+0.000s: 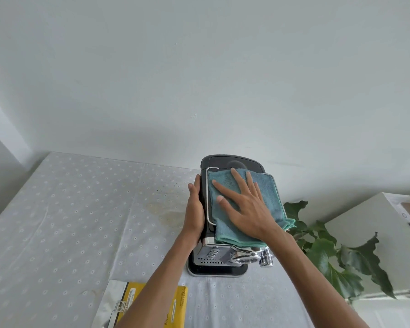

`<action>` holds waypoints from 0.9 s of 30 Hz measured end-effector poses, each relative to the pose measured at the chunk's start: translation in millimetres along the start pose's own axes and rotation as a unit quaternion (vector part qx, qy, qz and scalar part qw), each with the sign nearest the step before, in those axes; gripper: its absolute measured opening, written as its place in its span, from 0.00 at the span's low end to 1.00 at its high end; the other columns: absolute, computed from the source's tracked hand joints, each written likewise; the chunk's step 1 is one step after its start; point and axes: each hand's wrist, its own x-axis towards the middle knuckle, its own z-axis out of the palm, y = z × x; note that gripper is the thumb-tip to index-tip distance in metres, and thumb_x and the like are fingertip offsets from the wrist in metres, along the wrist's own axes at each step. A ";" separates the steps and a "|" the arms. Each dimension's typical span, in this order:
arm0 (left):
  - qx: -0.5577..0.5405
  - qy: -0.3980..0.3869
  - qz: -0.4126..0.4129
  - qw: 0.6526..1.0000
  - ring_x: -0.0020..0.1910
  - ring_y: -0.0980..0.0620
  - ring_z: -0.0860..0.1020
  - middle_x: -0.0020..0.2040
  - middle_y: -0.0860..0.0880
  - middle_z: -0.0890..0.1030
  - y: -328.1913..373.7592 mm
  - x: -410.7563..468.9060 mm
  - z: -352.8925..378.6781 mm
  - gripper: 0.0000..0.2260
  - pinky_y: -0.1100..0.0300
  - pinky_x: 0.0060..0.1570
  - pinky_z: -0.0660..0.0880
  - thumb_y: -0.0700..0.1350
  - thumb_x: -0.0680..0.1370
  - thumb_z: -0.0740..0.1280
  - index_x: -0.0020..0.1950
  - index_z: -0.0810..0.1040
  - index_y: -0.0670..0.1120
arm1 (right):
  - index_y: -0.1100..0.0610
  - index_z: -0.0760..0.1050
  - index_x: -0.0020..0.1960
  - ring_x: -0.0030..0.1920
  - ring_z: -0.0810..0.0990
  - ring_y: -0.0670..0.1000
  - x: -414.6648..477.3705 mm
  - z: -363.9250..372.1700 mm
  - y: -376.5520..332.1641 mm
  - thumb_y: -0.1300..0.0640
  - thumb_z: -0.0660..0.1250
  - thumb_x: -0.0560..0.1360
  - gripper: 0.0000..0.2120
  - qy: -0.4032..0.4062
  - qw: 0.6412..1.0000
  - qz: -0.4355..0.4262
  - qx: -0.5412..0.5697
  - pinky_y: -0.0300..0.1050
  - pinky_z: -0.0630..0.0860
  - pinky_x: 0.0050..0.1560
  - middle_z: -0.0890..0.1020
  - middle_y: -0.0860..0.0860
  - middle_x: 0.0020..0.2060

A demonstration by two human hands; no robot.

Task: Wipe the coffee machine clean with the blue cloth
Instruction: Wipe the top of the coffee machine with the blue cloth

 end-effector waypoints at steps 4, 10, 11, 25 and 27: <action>-0.019 -0.005 0.002 1.000 0.67 0.53 0.75 0.68 0.52 0.76 -0.1 3.0 -0.6 0.24 0.55 0.66 0.71 0.59 0.84 0.42 0.76 0.64 0.56 | 0.29 0.55 0.78 0.82 0.35 0.56 4.0 3.6 -0.6 0.32 0.51 0.80 0.27 0.009 0.999 0.015 -0.030 0.57 0.36 0.81 0.43 0.46 0.84; -0.018 -0.006 0.007 1.000 0.68 0.52 0.74 0.70 0.52 0.75 -4.5 3.9 -3.6 0.26 0.53 0.69 0.70 0.61 0.83 0.44 0.77 0.64 0.55 | 0.29 0.47 0.79 0.81 0.30 0.59 1.0 1.7 0.3 0.26 0.44 0.73 0.34 -0.036 0.996 -0.009 -0.076 0.60 0.34 0.80 0.38 0.47 0.83; -0.024 -0.009 0.008 1.000 0.68 0.53 0.75 0.70 0.52 0.75 -4.8 4.3 -3.7 0.25 0.55 0.67 0.71 0.60 0.83 0.43 0.77 0.64 0.55 | 0.29 0.46 0.79 0.81 0.30 0.59 -0.2 1.2 -0.5 0.26 0.44 0.73 0.34 -0.041 0.995 -0.010 -0.085 0.60 0.34 0.80 0.38 0.48 0.83; 0.014 0.008 0.005 1.000 0.71 0.50 0.71 0.72 0.51 0.73 3.1 0.1 1.6 0.29 0.45 0.73 0.63 0.68 0.78 0.50 0.76 0.65 0.58 | 0.32 0.47 0.80 0.82 0.34 0.59 0.0 1.1 -7.7 0.35 0.50 0.83 0.27 -0.006 0.997 0.015 -0.081 0.60 0.38 0.81 0.41 0.46 0.83; 0.023 0.004 0.001 1.000 0.71 0.48 0.71 0.72 0.50 0.74 5.2 -0.5 3.0 0.30 0.43 0.73 0.63 0.69 0.78 0.52 0.75 0.67 0.57 | 0.33 0.49 0.81 0.83 0.37 0.58 7.7 0.6 -4.9 0.35 0.51 0.82 0.28 0.008 0.997 0.043 -0.060 0.60 0.40 0.81 0.41 0.45 0.83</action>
